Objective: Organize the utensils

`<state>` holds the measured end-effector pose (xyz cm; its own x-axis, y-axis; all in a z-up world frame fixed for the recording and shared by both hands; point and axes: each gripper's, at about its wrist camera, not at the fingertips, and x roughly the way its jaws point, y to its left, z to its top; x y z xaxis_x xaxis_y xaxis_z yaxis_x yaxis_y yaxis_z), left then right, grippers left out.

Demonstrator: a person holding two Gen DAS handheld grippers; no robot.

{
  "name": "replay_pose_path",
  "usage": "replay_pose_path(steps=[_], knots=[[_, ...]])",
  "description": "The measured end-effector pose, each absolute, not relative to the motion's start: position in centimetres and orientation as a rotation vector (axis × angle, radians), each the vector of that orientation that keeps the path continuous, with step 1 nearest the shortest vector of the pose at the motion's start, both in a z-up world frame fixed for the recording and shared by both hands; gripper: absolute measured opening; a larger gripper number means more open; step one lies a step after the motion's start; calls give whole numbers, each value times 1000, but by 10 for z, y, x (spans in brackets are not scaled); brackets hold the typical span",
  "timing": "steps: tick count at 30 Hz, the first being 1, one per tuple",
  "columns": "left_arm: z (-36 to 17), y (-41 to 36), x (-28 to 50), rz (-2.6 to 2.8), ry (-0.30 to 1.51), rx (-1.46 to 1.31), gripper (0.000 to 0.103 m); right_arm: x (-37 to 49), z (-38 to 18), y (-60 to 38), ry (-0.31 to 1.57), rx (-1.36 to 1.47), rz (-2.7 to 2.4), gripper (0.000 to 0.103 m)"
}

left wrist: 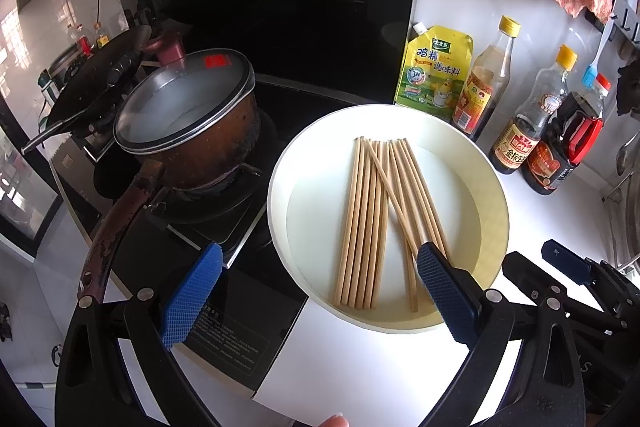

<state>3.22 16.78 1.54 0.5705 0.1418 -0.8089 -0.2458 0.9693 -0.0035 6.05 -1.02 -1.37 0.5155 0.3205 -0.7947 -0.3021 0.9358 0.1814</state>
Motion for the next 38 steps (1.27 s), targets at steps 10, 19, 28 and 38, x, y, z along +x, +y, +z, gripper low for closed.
replay_pose_path(steps=[10,19,28,38], knots=[[17,168,30,241,927,-114,96,61,-13,-12,957,26,371,60],[19,167,28,242,924,-115,96,59,-13,-11,955,23,374,60],[19,164,25,237,925,-108,96,58,-13,-11,955,24,375,60],[16,159,22,238,937,-113,96,52,-13,-16,953,31,364,60]])
